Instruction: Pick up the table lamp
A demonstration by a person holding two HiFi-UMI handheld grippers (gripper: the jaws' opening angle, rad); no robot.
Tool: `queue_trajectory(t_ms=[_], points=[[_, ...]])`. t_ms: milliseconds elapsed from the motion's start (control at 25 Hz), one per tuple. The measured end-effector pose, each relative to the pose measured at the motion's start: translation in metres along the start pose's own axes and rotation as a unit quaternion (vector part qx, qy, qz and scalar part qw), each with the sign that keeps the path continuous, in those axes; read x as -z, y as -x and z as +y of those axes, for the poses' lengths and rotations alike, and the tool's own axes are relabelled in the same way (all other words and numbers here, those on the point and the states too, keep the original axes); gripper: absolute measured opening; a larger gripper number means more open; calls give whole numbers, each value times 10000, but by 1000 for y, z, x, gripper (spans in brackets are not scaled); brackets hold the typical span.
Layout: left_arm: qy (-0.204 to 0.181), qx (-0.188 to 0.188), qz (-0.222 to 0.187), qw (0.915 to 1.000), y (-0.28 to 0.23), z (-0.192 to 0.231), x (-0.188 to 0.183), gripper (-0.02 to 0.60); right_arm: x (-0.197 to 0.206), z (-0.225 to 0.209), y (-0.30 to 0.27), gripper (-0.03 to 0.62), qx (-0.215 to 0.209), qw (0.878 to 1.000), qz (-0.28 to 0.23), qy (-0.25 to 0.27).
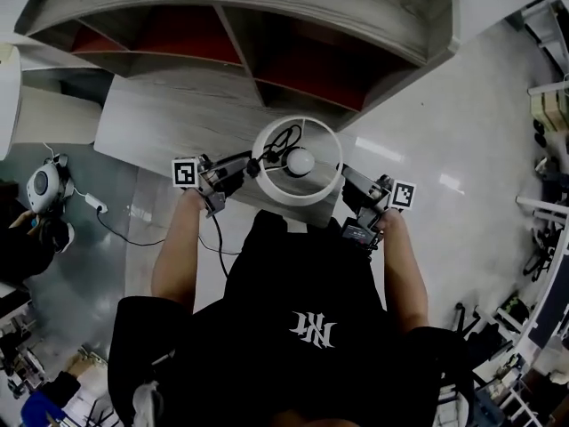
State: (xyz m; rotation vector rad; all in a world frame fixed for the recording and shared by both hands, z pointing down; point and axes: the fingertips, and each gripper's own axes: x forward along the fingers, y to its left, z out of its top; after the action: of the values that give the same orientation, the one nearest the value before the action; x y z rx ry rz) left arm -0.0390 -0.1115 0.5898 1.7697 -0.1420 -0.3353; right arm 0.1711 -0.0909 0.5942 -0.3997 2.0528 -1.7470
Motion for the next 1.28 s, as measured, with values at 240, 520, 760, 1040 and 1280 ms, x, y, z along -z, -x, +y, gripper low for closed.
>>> queue_trajectory(t_ms=[240,520,760,1040,1280], points=[[131,-38,-40,9999,2,0,-1,216,1,3,-2,215,-38,10000,19,42],[179,142,-109,9997,-1,-6,-1,184,1,7,-4,181,-167,9999,2,-1],[128,191,-116,9997,-3,-11,0,147,-1,8,-2,175,-198,9998,9,-87],[103,44,-176,9998,1,-12,-2,146,2,11,-9,172,-106,9999,93,-53],[82,49,-236,9997,2,-17,-3,146,1,16,-12,172,-110,9998,139,-7]])
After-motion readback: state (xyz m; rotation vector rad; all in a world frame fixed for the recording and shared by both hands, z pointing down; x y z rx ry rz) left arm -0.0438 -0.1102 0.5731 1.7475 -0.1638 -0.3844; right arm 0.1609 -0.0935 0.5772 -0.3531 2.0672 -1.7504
